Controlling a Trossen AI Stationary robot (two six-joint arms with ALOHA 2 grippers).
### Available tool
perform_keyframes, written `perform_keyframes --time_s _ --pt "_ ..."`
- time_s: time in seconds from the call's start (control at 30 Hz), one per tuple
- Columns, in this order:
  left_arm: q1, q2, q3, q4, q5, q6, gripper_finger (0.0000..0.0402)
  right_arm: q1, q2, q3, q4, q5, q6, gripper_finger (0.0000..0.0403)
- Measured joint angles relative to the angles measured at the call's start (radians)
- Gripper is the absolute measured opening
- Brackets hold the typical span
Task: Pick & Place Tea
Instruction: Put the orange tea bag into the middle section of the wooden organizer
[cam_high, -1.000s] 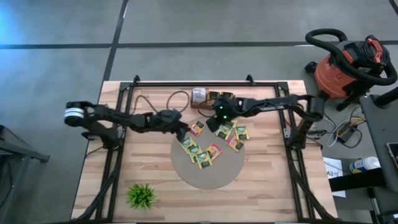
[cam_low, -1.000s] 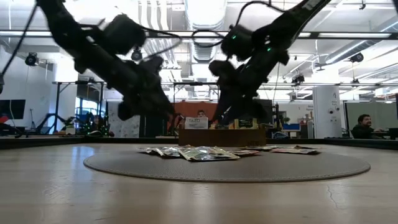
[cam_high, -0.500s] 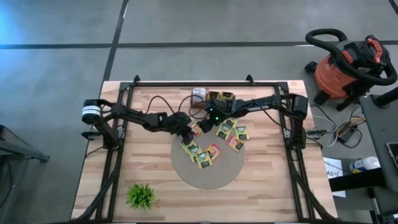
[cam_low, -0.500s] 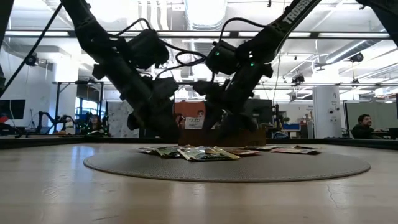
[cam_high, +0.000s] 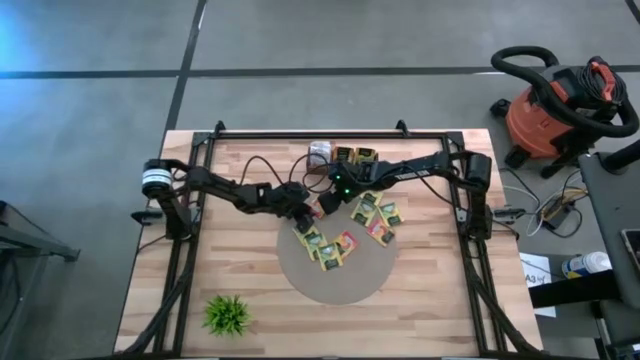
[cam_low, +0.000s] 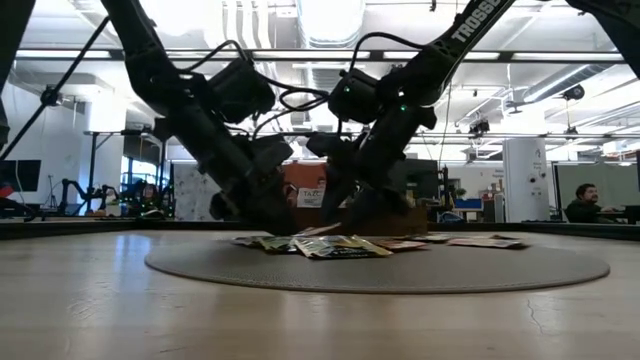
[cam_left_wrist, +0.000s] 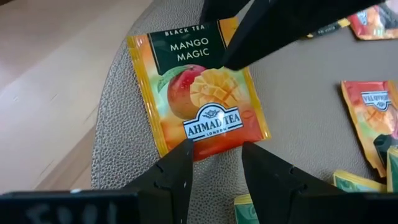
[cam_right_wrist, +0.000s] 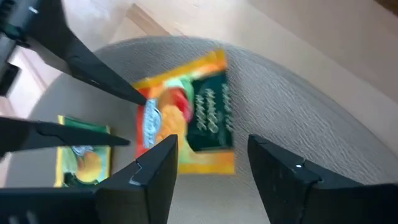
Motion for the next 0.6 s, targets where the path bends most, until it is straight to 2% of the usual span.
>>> perform_keyframes --time_s 0.27,0.6 --pt "0.0 0.015 0.002 0.025 -0.001 0.0 0.014 -0.001 0.0 0.01 0.029 -0.032 0.004 0.0183" --pt "-0.001 0.018 0.001 0.04 -0.041 -0.002 0.014 -0.001 0.0 0.012 0.02 -0.088 0.002 0.0119"
